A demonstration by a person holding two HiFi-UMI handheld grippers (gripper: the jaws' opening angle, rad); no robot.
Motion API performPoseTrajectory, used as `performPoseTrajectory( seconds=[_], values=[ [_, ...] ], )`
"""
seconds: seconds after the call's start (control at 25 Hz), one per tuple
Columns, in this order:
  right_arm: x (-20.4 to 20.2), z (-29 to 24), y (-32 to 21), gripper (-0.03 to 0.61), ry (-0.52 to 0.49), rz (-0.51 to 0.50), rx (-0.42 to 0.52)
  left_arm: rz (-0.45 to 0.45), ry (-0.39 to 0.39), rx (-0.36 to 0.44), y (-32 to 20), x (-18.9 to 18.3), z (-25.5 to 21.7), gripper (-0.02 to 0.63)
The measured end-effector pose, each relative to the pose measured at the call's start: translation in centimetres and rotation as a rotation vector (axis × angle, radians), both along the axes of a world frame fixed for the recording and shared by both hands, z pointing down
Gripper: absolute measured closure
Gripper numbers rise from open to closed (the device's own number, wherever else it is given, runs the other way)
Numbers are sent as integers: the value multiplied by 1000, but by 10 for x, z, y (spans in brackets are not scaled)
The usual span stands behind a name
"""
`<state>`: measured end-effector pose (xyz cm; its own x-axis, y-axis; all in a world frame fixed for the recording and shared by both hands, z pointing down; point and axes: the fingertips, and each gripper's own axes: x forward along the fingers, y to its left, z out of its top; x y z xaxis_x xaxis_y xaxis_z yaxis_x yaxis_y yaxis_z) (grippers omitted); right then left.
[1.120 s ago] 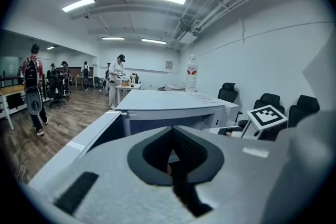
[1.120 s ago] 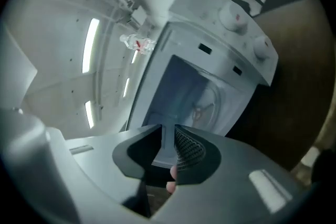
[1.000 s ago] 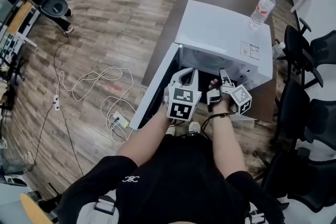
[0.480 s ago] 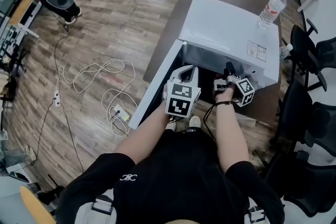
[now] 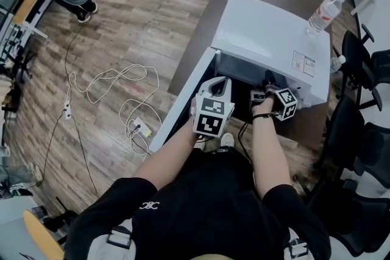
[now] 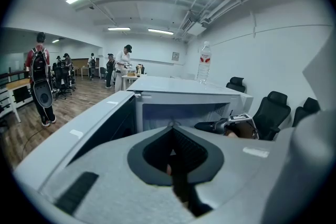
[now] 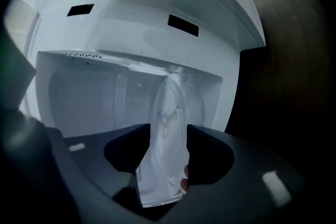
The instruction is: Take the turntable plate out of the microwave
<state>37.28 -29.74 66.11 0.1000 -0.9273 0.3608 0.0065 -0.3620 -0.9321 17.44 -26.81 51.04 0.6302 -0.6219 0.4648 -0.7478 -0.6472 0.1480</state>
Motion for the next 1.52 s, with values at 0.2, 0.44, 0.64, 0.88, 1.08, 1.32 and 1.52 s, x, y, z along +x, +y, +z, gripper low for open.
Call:
performPoseTrajectory(
  seconds=[0.2,0.44,0.64,0.88,1.08,1.32,1.52],
  values=[
    [-16,3,-5,421,-4,-67,39,5,6,-22,0,3,4,614],
    [-22,0,-11,426,14,-64,84,-7,38,-73,-1,-1,6,614],
    [-27,-4,-23,413,6,-90,152,-14,26,-91,-1,-5,13,614],
    [-32,-9,-39,407,-6,-95,169,-18,21,-106,-1,-6,15,614],
    [-34,-10,-46,411,25,-92,156,-14,10,-106,1,-5,17,614],
    [-35,-9,-54,407,88,-112,128,-6,-3,-100,2,-5,17,614],
    [-35,-8,-60,414,83,-103,122,-4,-8,-105,2,-6,19,614]
  ],
)
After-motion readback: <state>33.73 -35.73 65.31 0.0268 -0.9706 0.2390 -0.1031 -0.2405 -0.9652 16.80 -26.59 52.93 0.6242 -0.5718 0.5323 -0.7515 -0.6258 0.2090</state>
